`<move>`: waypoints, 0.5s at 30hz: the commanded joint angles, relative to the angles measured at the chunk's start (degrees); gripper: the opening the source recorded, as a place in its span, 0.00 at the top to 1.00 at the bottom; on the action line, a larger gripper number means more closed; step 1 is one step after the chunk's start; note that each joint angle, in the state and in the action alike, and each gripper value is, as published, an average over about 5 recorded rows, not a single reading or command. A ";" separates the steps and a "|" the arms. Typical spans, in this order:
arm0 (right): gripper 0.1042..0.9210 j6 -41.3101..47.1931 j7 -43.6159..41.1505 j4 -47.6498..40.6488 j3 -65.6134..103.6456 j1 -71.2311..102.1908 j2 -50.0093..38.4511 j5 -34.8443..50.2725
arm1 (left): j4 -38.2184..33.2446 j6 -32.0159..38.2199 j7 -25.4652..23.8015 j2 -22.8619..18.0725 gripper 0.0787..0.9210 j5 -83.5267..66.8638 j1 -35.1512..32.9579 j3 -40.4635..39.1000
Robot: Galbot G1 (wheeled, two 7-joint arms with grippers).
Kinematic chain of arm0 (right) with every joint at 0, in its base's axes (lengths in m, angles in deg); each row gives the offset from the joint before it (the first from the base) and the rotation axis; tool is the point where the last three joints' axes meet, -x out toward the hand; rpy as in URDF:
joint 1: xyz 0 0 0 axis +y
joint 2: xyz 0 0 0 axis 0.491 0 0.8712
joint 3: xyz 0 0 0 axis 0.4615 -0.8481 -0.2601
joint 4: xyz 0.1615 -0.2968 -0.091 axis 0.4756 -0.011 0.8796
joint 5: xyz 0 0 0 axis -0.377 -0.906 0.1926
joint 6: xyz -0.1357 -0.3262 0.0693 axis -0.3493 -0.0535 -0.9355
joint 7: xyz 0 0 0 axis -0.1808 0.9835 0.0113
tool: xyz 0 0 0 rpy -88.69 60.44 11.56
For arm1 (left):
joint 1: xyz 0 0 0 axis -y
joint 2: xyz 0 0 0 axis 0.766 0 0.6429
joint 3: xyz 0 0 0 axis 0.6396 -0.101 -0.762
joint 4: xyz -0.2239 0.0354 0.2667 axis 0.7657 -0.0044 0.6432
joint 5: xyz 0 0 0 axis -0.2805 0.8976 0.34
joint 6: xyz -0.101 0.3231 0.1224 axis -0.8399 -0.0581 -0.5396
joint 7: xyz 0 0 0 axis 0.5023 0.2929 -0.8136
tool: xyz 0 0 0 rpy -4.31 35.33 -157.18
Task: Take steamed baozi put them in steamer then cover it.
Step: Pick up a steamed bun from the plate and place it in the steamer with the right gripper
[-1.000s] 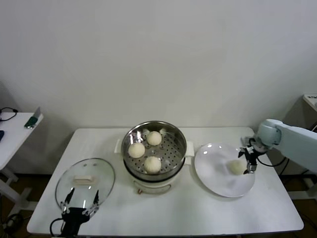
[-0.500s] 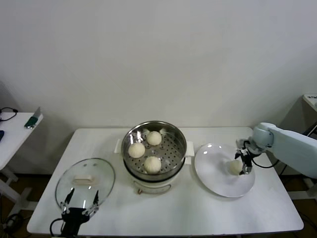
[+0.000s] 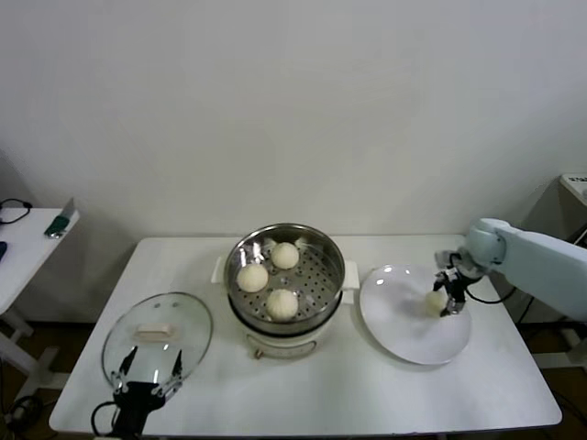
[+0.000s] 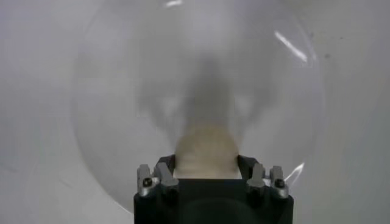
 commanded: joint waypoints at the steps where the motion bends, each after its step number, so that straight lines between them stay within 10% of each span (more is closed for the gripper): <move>1: 0.30 0.51 -2.48 13.69 -24.78 -37.04 4.06 19.99 | -0.14 -0.04 -0.08 0.51 0.12 -0.43 -0.21 0.13; 15: 0.30 12.85 10.44 27.87 -16.90 -43.72 20.91 42.08 | -0.96 -0.31 -0.24 0.78 0.12 -1.14 -0.37 0.21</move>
